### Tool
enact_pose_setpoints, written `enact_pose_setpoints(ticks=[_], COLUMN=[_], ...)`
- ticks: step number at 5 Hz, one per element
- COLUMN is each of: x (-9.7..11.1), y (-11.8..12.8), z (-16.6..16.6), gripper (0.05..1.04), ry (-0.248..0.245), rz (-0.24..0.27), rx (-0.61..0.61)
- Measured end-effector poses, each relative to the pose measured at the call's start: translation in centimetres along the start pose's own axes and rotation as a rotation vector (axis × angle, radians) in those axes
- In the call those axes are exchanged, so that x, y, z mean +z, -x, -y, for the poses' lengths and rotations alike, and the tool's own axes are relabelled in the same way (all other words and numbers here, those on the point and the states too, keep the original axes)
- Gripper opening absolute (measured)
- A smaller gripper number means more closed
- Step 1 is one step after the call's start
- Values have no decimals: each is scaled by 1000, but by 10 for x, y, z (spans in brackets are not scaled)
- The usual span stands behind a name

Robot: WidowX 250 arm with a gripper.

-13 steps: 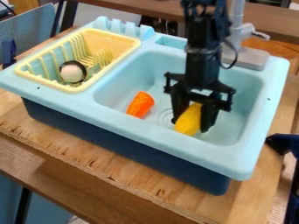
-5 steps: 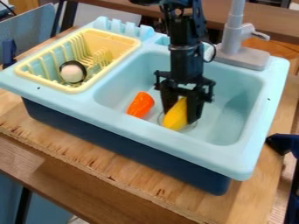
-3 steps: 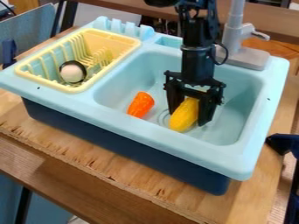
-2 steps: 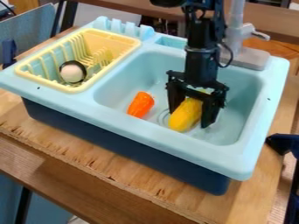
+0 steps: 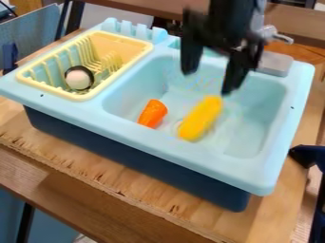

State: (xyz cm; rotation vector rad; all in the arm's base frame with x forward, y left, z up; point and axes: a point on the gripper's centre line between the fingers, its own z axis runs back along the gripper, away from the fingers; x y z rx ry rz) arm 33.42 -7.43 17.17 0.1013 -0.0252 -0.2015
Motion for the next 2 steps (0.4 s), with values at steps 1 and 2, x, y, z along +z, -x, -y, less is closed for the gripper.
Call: enact_pose_setpoints(ticks=[1,2], x=[31,41], y=[12,22], z=[1,5], gripper=[999,999], ry=[-68,-35], rz=[-15,4], rx=[24,32])
